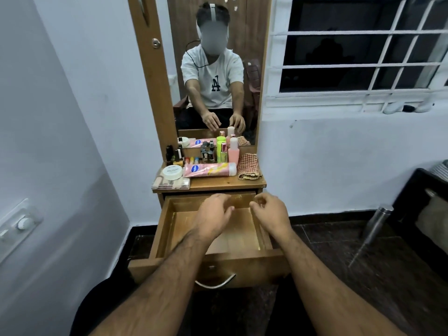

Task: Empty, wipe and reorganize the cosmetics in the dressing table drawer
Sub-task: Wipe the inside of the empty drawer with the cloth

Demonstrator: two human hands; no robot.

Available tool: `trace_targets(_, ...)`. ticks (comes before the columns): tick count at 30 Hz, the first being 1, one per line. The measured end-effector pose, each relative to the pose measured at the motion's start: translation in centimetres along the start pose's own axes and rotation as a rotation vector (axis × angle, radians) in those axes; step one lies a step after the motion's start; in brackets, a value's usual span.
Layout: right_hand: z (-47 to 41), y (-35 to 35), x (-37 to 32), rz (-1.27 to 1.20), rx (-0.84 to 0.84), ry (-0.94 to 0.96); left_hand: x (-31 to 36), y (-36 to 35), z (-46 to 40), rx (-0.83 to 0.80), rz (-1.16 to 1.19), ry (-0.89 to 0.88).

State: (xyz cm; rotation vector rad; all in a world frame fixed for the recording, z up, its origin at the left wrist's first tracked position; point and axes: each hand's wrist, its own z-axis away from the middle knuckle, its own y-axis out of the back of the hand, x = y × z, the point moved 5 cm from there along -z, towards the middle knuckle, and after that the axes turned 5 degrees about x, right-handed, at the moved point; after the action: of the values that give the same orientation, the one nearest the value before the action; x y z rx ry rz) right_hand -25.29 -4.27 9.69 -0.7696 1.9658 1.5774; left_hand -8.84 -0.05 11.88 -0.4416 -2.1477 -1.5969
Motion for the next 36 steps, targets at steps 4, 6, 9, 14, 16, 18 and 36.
trace_targets(4,-5.9,1.3,1.3,-0.168,0.095,-0.166,2.5,-1.2,-5.7,0.000,0.081,0.006)
trace_targets(6,-8.8,1.3,1.7,-0.194,0.128,-0.191,3.5,-2.1,-7.9,-0.001,0.156,0.025)
trace_targets(9,-12.7,0.6,2.1,-0.221,0.131,-0.228,4.8,-3.8,-10.5,-0.046,0.210,0.034)
trace_targets(14,-17.1,-1.9,2.8,-0.249,0.072,-0.291,5.4,-6.4,-12.6,-0.107,0.211,0.030)
trace_targets(16,-17.9,-2.6,3.0,-0.199,0.041,-0.298,5.1,-7.1,-12.9,-0.098,0.221,0.036)
trace_targets(18,-18.3,-2.9,2.8,-0.142,0.007,-0.308,4.9,-7.5,-13.1,-0.092,0.245,0.042)
trace_targets(36,-7.7,1.6,-0.6,-0.809,-0.130,-0.288,2.8,-4.5,-8.7,-0.027,1.039,0.541)
